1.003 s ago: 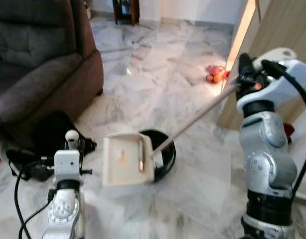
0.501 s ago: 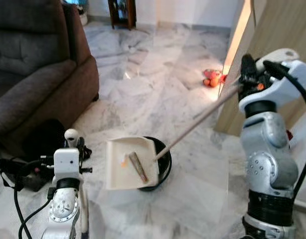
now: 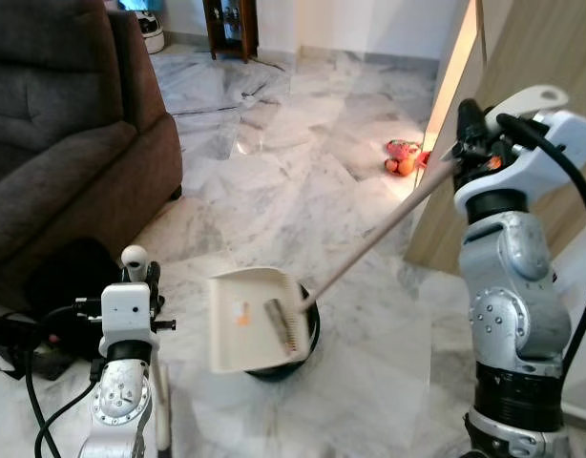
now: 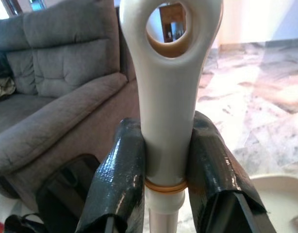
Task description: Sweep floor
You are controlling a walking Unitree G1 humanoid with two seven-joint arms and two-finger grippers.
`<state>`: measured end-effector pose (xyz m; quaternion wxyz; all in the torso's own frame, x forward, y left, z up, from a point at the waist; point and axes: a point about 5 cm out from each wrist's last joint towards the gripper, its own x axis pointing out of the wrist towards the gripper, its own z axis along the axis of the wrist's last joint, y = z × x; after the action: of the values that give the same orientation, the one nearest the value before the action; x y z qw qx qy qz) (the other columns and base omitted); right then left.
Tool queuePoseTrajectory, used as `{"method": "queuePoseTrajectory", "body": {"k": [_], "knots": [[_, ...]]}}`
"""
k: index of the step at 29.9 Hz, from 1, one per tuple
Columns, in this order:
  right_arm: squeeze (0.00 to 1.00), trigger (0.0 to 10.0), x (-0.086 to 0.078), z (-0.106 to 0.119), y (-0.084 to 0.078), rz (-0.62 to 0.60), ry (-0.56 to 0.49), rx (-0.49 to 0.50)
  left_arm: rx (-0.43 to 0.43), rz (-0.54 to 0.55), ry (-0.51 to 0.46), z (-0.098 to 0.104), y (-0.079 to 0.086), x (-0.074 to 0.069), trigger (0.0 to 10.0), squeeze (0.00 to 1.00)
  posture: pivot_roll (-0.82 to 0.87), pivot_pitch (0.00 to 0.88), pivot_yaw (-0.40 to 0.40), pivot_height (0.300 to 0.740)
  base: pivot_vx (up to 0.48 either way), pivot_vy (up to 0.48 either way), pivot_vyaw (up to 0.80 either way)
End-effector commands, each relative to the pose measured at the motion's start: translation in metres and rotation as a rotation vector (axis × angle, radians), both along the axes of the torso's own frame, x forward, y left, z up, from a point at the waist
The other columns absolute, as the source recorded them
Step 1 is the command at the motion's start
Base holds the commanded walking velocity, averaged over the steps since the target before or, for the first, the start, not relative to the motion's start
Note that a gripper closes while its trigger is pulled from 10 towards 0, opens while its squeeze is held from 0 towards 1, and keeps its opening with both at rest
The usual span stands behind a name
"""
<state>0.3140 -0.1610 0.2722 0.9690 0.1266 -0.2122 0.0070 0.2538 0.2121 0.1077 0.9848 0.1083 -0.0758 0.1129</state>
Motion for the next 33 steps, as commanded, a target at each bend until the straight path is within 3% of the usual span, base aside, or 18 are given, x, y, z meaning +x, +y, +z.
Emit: {"method": "queuePoseTrajectory", "body": {"k": [1, 12, 17, 33], "knots": [[0.0, 10.0, -0.0077, 0.0173, 0.0049, 0.036, -0.099, 0.031, 0.028, -0.005, -0.045, 0.0096, -0.0002, 0.001, 10.0, 0.0, 0.13, 0.085, 0.011, 0.74, 0.289, 0.0, 0.0], [0.0, 10.0, -0.0076, 0.0175, 0.0066, 0.043, -0.099, 0.014, 0.026, -0.004, -0.049, 0.0104, -0.0002, 0.0015, 10.0, 0.0, 0.13, 0.086, 0.009, 0.74, 0.288, 0.0, 0.0], [0.0, 10.0, -0.008, 0.0174, 0.0079, 0.05, -0.101, 0.009, 0.024, -0.004, -0.05, 0.0104, -0.0003, 0.0016, 10.0, 0.0, 0.13, 0.086, 0.009, 0.74, 0.278, 0.0, 0.69], [0.0, 10.0, -0.0078, 0.0146, 0.0121, 0.074, -0.094, 0.038, 0.021, -0.015, -0.054, 0.0101, -0.0017, 0.001, 10.0, 0.0, 0.13, 0.088, 0.011, 0.74, 0.0, 0.0, 0.0]]}}
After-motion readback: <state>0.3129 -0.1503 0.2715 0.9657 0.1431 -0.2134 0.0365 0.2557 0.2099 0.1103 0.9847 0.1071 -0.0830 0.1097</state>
